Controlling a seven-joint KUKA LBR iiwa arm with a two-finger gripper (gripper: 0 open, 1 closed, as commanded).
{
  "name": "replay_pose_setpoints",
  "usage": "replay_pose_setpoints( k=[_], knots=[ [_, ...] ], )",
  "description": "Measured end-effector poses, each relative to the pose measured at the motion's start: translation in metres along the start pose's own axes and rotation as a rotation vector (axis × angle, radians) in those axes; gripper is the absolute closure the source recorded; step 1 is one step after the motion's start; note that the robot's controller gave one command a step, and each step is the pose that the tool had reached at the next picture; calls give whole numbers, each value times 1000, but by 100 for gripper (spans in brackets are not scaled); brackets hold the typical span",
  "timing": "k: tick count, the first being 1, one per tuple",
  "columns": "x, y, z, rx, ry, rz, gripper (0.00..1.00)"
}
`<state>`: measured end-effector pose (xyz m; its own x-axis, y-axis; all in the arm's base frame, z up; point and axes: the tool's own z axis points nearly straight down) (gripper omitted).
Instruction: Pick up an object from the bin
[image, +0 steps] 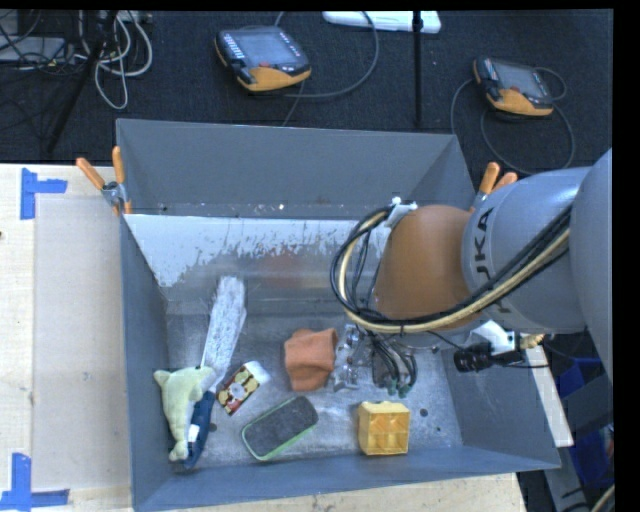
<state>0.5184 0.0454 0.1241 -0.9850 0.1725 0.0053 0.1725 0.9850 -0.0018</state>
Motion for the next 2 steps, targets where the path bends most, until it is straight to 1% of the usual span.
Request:
replay_pose_setpoints(
  k=[1,2],
  knots=[
    [-18,5,-30,-5,-10,108,100],
    [-6,4,-56,2,6,84,100]
  ],
)
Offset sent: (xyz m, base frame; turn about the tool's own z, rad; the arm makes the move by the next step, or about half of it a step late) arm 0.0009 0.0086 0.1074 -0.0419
